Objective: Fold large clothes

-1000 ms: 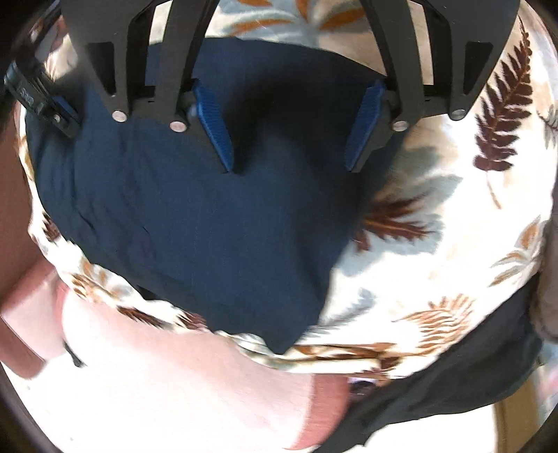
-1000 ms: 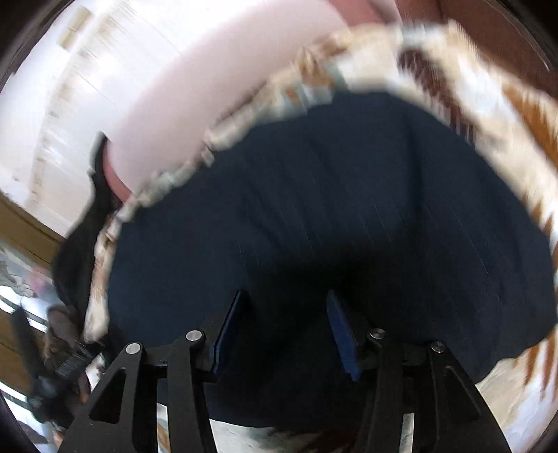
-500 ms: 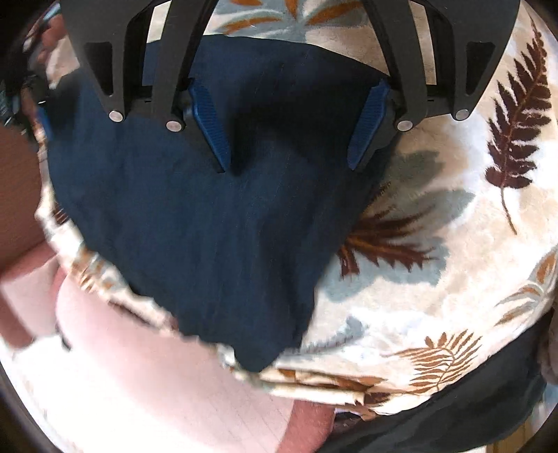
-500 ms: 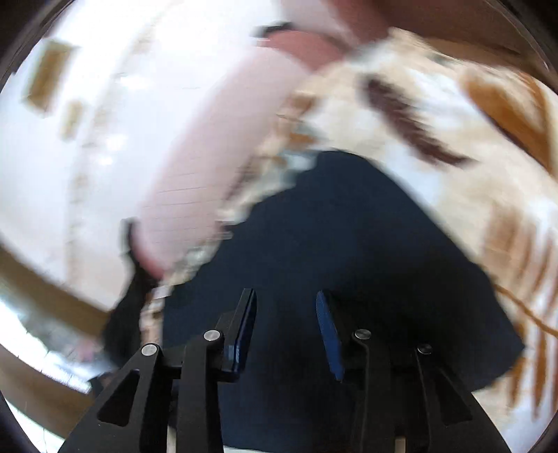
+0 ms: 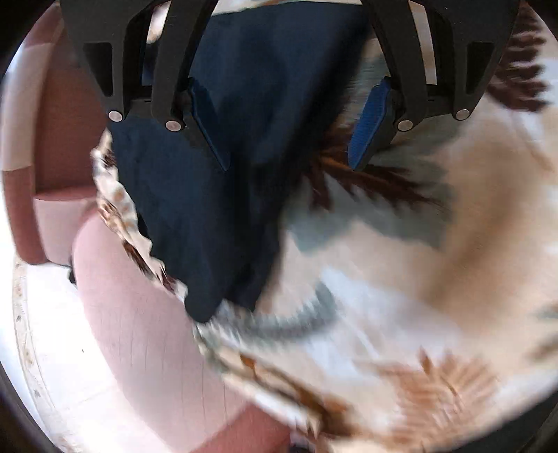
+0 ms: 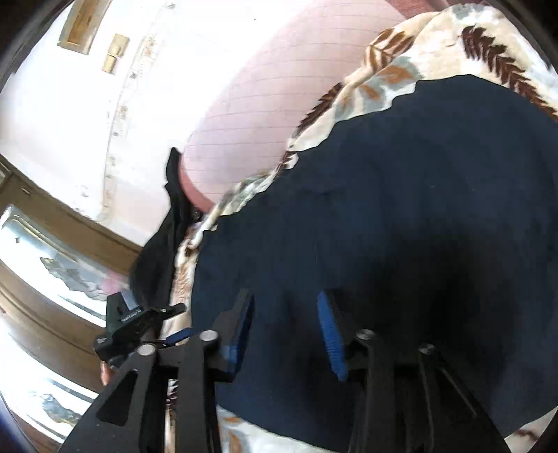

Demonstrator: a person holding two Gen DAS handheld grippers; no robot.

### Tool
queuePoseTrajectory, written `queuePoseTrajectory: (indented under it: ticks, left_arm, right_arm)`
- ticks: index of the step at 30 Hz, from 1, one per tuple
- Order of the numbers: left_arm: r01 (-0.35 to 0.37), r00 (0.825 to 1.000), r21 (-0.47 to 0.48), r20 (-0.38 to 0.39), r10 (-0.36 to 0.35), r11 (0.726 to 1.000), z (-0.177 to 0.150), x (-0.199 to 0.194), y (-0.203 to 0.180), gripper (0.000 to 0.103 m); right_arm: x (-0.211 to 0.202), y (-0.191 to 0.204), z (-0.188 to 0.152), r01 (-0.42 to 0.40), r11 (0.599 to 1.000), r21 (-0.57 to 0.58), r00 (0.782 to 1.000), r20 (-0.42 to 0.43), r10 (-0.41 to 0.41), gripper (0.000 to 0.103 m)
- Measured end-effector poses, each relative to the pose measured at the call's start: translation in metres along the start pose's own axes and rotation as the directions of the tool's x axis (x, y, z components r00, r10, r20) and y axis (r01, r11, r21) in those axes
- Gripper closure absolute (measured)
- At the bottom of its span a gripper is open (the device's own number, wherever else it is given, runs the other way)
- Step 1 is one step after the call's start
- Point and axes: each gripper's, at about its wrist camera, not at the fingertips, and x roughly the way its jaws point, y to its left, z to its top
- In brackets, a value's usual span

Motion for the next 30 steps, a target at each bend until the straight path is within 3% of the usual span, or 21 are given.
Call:
queuePoseTrajectory:
  ticks: [2,3,6,9,10,11,12,13,14,16,21,30]
  left_arm:
    - [0.024,1.0,0.003,-0.005,-0.024,1.0,-0.004,0.006,-0.001,0.016]
    - [0.043,0.999,0.022,0.002,-0.043,0.999,-0.007,0.004,-0.005,0.014]
    - [0.173,0.982,0.014,-0.079,-0.172,0.985,-0.015,0.016,-0.013,0.014]
    - [0.128,0.99,0.07,-0.067,-0.124,0.989,-0.026,0.021,-0.03,0.015]
    - [0.127,0.991,0.072,-0.056,-0.124,0.989,-0.028,0.021,-0.032,0.024]
    - [0.133,0.99,0.066,-0.051,-0.13,0.989,-0.029,0.02,-0.034,0.046]
    - [0.14,0.989,0.06,-0.049,-0.137,0.988,-0.031,0.019,-0.037,0.059]
    - [0.139,0.99,0.067,-0.045,-0.136,0.988,-0.033,0.018,-0.042,0.079]
    - [0.136,0.99,0.075,-0.038,-0.133,0.988,-0.033,0.016,-0.047,0.086]
    - [0.108,0.994,0.117,0.004,-0.11,0.987,-0.039,0.006,-0.064,0.089]
    - [0.157,0.985,0.169,0.041,-0.166,0.973,-0.047,-0.013,-0.101,0.091]
    - [0.188,0.977,0.257,0.048,-0.207,0.948,-0.075,-0.024,-0.168,0.094]
  right_arm:
    - [0.009,-0.014,-0.007,-0.018,0.998,0.064,0.999,-0.034,0.021,0.067]
    - [0.008,-0.016,-0.008,-0.041,0.995,0.092,0.999,-0.018,0.043,0.068]
    - [0.01,-0.015,-0.009,-0.046,0.994,0.098,0.998,-0.035,0.05,0.068]
    - [0.011,-0.016,-0.012,-0.051,0.993,0.106,0.998,-0.028,0.054,0.068]
    - [0.013,-0.014,-0.01,-0.049,0.993,0.104,0.998,-0.029,0.053,0.068]
    - [0.011,-0.014,-0.009,-0.049,0.993,0.103,0.998,-0.029,0.053,0.068]
    - [0.01,-0.014,-0.01,-0.051,0.993,0.105,0.998,-0.028,0.055,0.068]
    - [0.001,-0.018,-0.009,-0.054,0.993,0.11,0.998,-0.026,0.057,0.068]
    - [-0.001,-0.017,-0.008,-0.057,0.992,0.115,0.998,-0.024,0.06,0.068]
    - [-0.008,-0.02,-0.006,-0.059,0.991,0.118,0.998,-0.023,0.062,0.068]
    - [-0.032,-0.029,-0.007,-0.066,0.991,0.114,0.998,0.0,0.066,0.065]
    - [-0.066,-0.041,0.0,-0.07,0.988,0.136,0.996,0.061,0.062,0.065]
